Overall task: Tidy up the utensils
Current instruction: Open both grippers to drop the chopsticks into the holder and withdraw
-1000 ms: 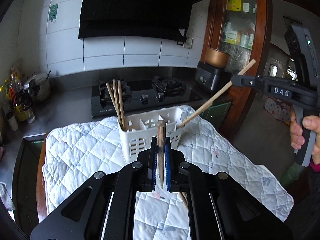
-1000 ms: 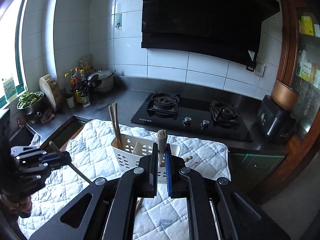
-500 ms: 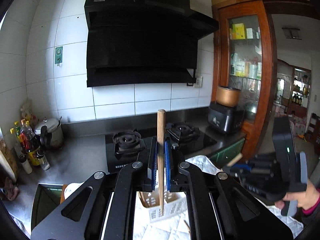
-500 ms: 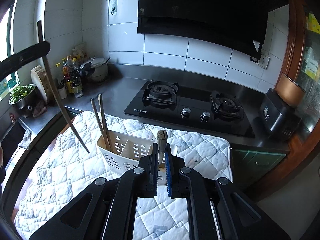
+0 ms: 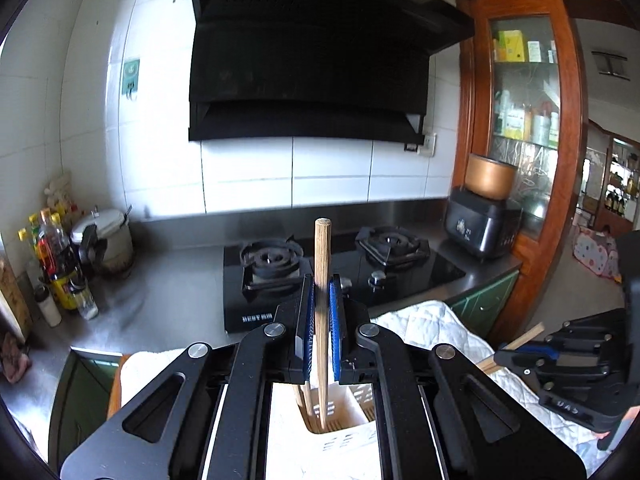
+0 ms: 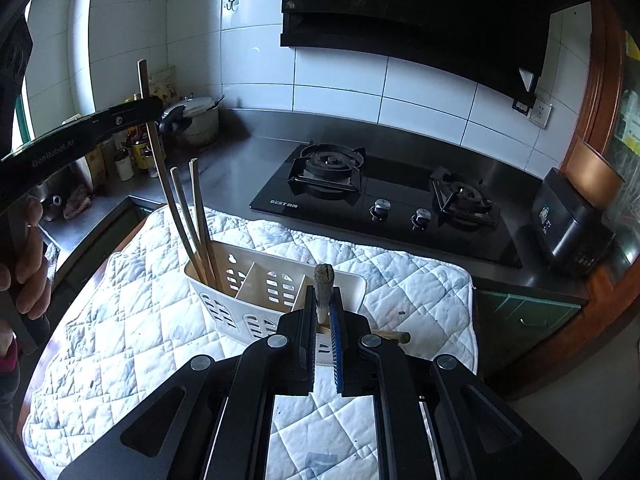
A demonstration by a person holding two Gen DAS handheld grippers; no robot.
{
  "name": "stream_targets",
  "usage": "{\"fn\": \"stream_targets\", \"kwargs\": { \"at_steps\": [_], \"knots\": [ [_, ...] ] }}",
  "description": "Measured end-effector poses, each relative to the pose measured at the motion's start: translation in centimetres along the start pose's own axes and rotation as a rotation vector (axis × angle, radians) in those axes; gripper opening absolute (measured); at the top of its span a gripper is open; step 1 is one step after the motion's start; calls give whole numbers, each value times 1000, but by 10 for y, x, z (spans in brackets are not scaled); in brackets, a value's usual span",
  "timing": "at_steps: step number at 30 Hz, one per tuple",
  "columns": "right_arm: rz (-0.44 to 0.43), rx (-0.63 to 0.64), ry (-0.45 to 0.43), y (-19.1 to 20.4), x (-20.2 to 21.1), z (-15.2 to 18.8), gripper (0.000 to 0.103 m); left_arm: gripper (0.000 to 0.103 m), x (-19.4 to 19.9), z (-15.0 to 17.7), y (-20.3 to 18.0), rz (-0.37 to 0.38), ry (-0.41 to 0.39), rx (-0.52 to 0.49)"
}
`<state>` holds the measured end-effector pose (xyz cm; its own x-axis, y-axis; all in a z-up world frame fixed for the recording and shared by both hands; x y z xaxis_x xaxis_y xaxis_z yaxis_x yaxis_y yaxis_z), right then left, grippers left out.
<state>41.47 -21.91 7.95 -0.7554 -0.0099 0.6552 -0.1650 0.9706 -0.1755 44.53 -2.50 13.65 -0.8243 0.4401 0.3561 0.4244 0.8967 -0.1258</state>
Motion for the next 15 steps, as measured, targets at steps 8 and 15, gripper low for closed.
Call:
{"fn": "stream_targets", "kwargs": {
  "at_steps": [8, 15],
  "knots": [
    [-1, -9, 18, 4, -9, 5, 7, 9, -8, 19, 11, 22, 45, 18],
    [21, -18, -7, 3, -3, 4, 12, 10, 2, 18, 4, 41, 28, 6]
  ]
}}
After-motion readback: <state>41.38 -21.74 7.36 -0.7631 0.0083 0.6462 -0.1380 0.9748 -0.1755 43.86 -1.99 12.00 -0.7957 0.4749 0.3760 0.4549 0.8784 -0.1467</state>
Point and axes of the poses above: each gripper's, at about its wrist camera, not at the fingertips, and x roughly against the way its jaws point, y to its left, z to its underside, the point moved 3 cm from there along -x, roughly the way its jaws point, and after that the axes turned 11 degrees about z, right-handed, at the moved point
